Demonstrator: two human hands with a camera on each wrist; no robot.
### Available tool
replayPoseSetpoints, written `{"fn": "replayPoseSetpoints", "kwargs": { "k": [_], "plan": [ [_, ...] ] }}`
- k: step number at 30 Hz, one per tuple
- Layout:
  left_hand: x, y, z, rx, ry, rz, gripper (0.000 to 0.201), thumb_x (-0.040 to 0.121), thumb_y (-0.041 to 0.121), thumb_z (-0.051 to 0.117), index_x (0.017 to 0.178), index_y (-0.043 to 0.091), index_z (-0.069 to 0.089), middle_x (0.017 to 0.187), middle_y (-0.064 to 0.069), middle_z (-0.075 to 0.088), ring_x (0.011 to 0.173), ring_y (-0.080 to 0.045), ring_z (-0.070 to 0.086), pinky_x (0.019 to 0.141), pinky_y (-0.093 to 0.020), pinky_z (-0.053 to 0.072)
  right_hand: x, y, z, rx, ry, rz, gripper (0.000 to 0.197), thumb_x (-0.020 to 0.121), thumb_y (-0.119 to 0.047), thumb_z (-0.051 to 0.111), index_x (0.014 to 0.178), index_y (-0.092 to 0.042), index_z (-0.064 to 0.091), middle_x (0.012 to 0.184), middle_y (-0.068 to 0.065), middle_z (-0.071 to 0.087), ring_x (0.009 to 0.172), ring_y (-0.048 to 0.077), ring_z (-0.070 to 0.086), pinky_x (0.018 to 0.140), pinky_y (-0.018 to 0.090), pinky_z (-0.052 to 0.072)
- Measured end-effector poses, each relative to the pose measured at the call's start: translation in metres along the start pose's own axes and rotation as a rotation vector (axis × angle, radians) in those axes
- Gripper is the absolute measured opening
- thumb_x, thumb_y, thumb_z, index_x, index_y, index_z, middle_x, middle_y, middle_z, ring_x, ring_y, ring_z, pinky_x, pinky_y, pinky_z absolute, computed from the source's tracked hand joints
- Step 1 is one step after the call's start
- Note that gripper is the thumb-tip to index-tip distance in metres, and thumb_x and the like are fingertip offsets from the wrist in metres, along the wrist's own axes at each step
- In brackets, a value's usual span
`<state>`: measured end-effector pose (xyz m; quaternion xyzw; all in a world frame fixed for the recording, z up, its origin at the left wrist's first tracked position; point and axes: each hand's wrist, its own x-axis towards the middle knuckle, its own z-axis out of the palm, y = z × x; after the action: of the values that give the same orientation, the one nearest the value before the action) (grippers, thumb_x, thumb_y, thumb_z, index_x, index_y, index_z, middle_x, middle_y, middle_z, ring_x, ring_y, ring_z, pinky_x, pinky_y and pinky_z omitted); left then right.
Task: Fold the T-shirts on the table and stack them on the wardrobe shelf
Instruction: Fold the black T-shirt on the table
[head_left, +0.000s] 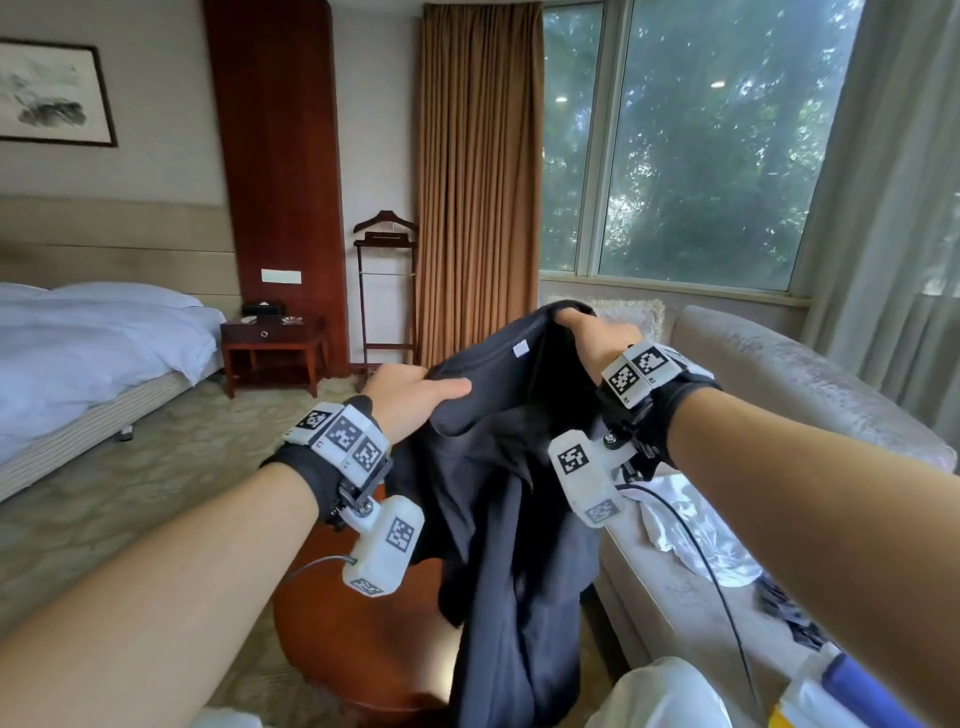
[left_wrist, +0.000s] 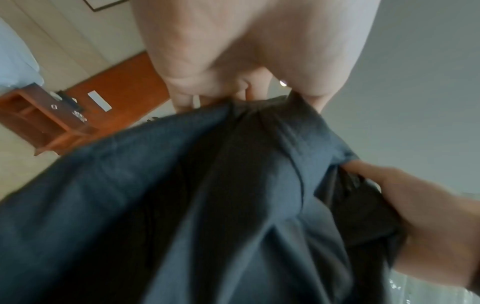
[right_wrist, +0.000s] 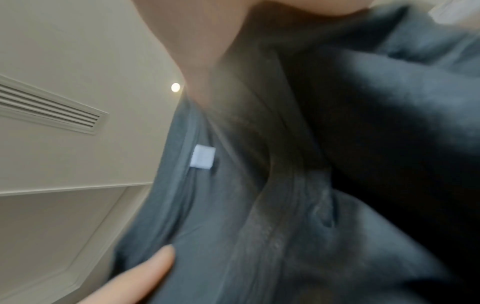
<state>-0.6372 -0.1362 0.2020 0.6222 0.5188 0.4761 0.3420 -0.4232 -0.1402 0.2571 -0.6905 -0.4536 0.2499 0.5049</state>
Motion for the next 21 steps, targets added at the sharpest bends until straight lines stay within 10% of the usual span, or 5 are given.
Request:
{"fn": "replayPoseSetpoints", "kwargs": {
  "k": [4, 9, 14, 18, 21],
  "plan": [
    [0.002, -0.002, -0.027, -0.064, 0.129, -0.017, 0.028, 0.06, 0.048, 0.082, 0.067, 0.021, 0.077, 0.083, -0.002, 0.075, 0.088, -0.024, 0.07, 0.087, -0.037, 0.053, -0.005, 0.019, 0.003, -0.183, -0.087, 0.004, 0.061, 0.051, -0.065, 0.069, 0.084, -0.015, 0.065, 0.082, 0.007, 0.07, 0.074, 0.029, 0.068, 0.082, 0.039, 0.056],
    [-0.004, -0.006, -0.054, -0.057, 0.159, 0.024, 0.042, 0.057, 0.055, 0.079, 0.084, 0.023, 0.077, 0.091, 0.002, 0.074, 0.092, -0.022, 0.067, 0.094, -0.037, 0.05, -0.011, 0.032, 0.017, -0.37, -0.17, -0.035, 0.083, 0.039, -0.066, 0.07, 0.104, -0.014, 0.067, 0.106, 0.012, 0.067, 0.092, 0.032, 0.063, 0.086, 0.041, 0.053],
    [-0.013, -0.02, -0.089, 0.388, -0.068, 0.064, 0.067, 0.027, 0.074, 0.08, 0.055, 0.019, 0.055, 0.063, 0.001, 0.056, 0.068, -0.019, 0.056, 0.069, -0.033, 0.038, -0.024, 0.037, 0.017, -0.687, -0.485, -0.199, 0.093, 0.033, -0.068, 0.083, 0.112, -0.021, 0.067, 0.11, 0.0, 0.067, 0.102, 0.022, 0.061, 0.096, 0.037, 0.047],
    [-0.023, -0.032, -0.109, 0.475, -0.158, 0.008, 0.047, 0.04, 0.034, 0.083, 0.066, 0.007, 0.055, 0.065, -0.005, 0.052, 0.069, -0.023, 0.051, 0.068, -0.032, 0.037, -0.033, 0.036, 0.021, -1.017, -0.533, -0.357, 0.057, 0.059, -0.033, 0.087, 0.109, -0.012, 0.067, 0.101, 0.004, 0.07, 0.094, 0.025, 0.064, 0.087, 0.038, 0.054],
    [-0.024, -0.042, -0.114, 0.467, -0.186, 0.003, 0.054, 0.035, 0.036, 0.08, 0.069, 0.0, 0.058, 0.069, -0.016, 0.058, 0.071, -0.033, 0.055, 0.07, -0.039, 0.044, -0.028, 0.04, 0.026, -0.957, -0.48, -0.385, 0.035, 0.069, -0.011, 0.074, 0.104, -0.01, 0.069, 0.098, 0.01, 0.069, 0.095, 0.029, 0.063, 0.081, 0.037, 0.055]
  ]
}}
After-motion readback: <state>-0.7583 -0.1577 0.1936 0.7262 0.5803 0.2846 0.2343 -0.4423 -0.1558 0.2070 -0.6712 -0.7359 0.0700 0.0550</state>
